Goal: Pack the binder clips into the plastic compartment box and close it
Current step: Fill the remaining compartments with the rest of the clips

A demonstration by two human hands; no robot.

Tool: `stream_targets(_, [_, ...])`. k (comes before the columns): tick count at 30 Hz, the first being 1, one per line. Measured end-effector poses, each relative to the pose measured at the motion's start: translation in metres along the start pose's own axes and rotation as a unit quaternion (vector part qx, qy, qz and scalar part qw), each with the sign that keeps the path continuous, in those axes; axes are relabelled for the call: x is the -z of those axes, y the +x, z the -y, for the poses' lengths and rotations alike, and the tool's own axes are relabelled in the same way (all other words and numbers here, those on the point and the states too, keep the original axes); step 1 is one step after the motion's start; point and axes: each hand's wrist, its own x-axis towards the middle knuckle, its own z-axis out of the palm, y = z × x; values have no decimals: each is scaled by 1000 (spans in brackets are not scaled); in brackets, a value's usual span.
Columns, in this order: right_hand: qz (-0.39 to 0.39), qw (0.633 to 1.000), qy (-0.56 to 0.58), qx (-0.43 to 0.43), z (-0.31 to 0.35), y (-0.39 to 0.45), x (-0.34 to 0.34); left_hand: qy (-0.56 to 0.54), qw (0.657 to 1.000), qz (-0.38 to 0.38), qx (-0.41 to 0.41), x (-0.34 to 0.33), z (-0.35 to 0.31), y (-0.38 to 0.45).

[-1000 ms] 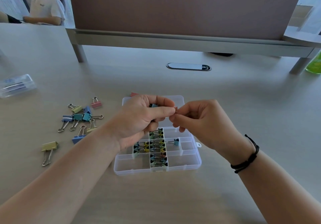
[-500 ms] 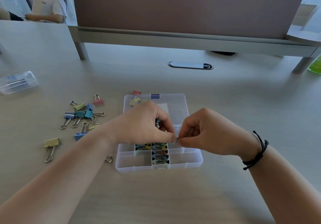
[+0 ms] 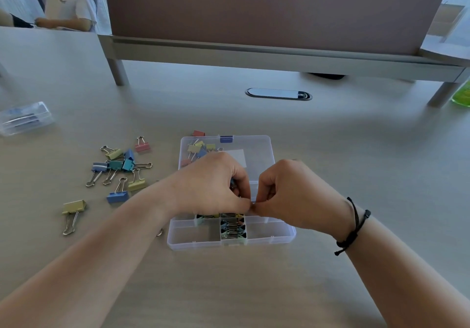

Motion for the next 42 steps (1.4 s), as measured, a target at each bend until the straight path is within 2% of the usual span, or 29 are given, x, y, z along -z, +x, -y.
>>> stream_targets(7, [-1, 999, -36, -13, 4, 6, 0, 11, 999, -26, 17, -2, 0, 3])
stream_targets(11, [10, 1000, -21, 5, 2, 7, 0, -21, 999, -34, 15, -1, -2, 3])
stream_targets(13, [27, 999, 16, 9, -1, 5, 3, -110, 992, -49, 24, 2, -7, 2])
stream_targets(16, [53, 996, 76, 12, -6, 2, 11, -309, 947, -54, 77, 10, -12, 1])
stream_targets(18, [34, 993, 107, 22, -9, 1, 14, -367, 925, -57, 87, 12, -14, -1])
stream_targets(21, [-44, 983, 176, 40, -10, 2, 13, -352, 930, -63, 85, 10, -14, -1])
stream_targets(24, [-79, 972, 212, 63, -6, 2, 9, -329, 939, -59, 80, 6, -15, 1])
stream_targets(28, [-91, 968, 221, 76, -3, 1, 4, -332, 939, -72, 62, 2, -16, 3])
stream_targets(35, [-89, 941, 317, 73, -1, 3, -2, -316, 943, -98, 40, 1, -15, 3])
stream_targets(42, [-94, 925, 364, 60, -3, 4, 0, -347, 934, -67, 49, 6, -17, -1])
